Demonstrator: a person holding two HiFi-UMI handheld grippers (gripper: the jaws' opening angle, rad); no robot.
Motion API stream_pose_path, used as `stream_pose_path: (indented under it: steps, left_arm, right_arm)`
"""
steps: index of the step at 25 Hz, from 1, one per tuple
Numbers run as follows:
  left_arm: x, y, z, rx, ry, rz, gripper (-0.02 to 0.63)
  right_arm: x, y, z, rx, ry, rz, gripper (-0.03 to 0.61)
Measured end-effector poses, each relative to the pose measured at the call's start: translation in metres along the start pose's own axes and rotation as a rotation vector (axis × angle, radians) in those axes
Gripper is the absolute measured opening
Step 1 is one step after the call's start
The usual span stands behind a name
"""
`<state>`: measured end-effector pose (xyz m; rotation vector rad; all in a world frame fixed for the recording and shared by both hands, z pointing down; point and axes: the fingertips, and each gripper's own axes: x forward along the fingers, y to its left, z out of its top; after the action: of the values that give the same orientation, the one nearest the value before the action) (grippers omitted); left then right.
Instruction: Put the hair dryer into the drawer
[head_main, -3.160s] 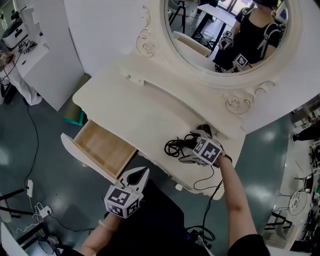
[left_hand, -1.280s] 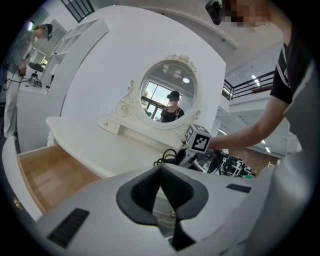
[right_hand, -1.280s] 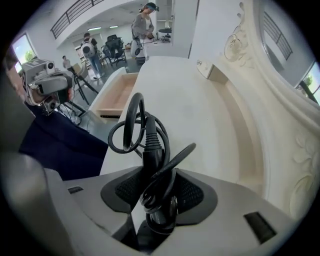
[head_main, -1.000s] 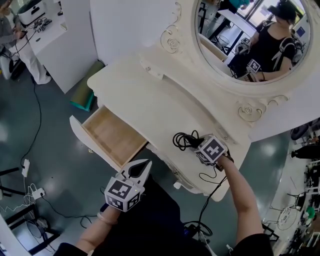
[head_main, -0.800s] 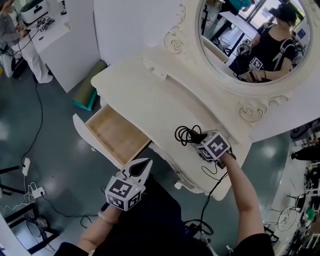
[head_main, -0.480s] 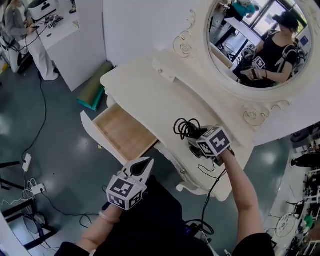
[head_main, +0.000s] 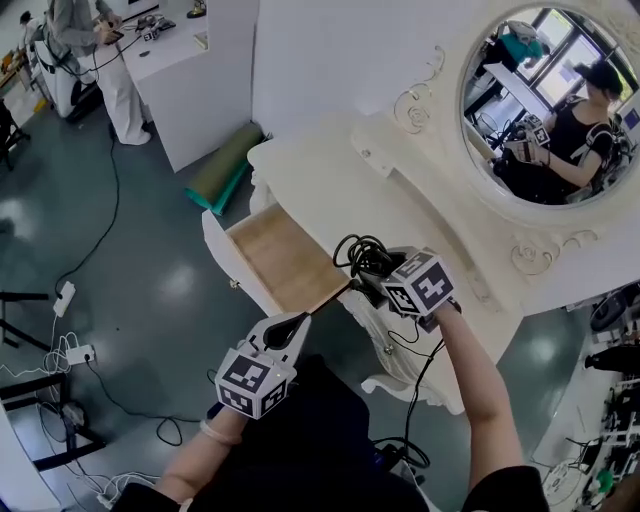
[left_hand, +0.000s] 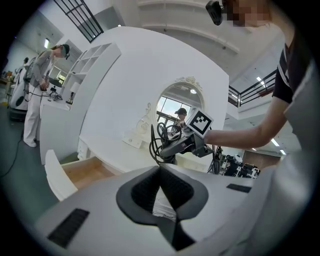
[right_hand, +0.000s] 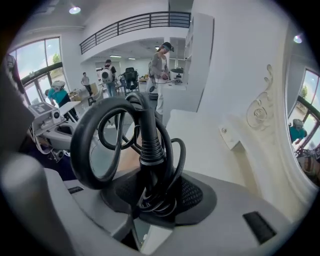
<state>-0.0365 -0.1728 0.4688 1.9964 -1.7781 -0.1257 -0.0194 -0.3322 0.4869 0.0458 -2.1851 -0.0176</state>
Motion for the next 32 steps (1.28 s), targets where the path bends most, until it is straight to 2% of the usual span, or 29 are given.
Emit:
stream_pose_path:
  steps: [9,15,24,28,32]
  left_arm:
    - [-0.040,0.029,0.005,-0.004,-0.048,0.048,0.014]
    - [-0.059,0.043,0.005,-0.013,-0.067,0.072,0.014]
    - [-0.083,0.076,-0.013,-0.060,-0.065,0.188,0.014]
    - [-0.084,0.087,-0.018,-0.088,-0.067,0.221,0.014]
    - [-0.079,0.092,-0.018,-0.110,-0.076,0.242,0.014]
  right_arm:
    - [0.023,0.058,0.068,-0.057,-0.070,0.069,0.186]
    - [0.058,0.093,0.094,-0.051,-0.070,0.118,0.186]
    - [0.122,0.105,0.072,0.000,0.005,0.153,0.186]
    - [0.147,0.099,0.057,0.051,0.048,0.145,0.186]
    - [0.167,0.093,0.043,0.056,0.104,0.130,0.186]
